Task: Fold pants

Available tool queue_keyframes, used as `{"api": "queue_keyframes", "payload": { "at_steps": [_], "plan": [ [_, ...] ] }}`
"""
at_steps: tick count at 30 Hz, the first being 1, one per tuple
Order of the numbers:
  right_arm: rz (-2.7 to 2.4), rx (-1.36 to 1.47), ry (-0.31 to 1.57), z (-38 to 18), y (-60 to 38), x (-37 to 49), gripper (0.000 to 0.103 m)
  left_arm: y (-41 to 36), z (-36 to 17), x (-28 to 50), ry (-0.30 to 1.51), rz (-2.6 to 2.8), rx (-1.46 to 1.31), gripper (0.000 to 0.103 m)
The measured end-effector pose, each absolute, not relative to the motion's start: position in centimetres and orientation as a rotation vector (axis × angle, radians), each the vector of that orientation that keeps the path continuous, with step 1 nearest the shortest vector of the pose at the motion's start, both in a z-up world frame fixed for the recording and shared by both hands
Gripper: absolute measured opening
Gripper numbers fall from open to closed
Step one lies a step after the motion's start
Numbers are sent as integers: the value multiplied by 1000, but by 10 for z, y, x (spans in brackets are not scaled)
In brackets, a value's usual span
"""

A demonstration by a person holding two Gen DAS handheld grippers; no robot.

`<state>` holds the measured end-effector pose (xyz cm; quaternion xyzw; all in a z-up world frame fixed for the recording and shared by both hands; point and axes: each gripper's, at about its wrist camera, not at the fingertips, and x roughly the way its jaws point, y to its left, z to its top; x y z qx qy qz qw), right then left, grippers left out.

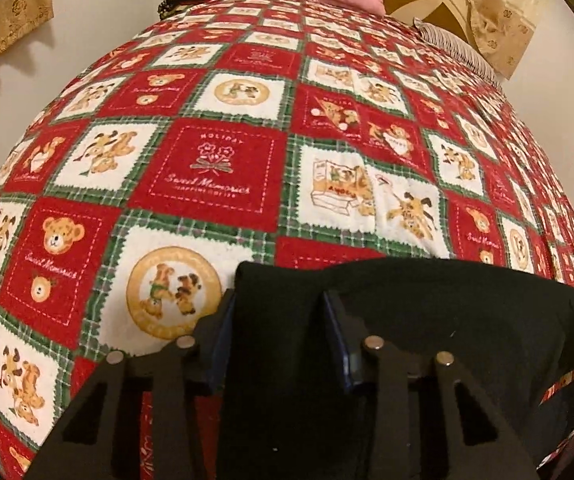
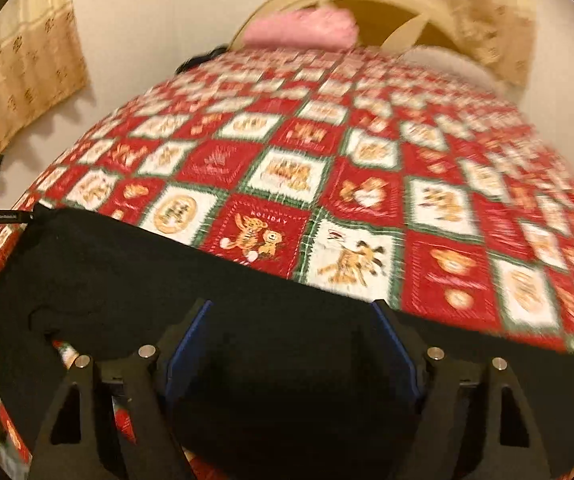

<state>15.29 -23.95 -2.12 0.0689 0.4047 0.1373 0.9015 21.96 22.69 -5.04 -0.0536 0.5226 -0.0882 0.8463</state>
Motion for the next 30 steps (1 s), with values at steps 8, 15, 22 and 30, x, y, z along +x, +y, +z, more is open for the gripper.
{"api": "queue_keyframes", "payload": {
  "at_steps": [8,15,22,30],
  "plan": [
    [377,-57,916,-44,-214,185,47,217,-54,225,1061,-185,-61,50],
    [322,-50,839,-5,-219,157,4,213,-37,225,1021,-235,-133,14],
    [402,26,546,77,-223,57,4,226,34,168,778,-274,-175,14],
    [517,25,445,70,-202,-66,4,255,55,58,573,-296,-220,17]
  ]
}}
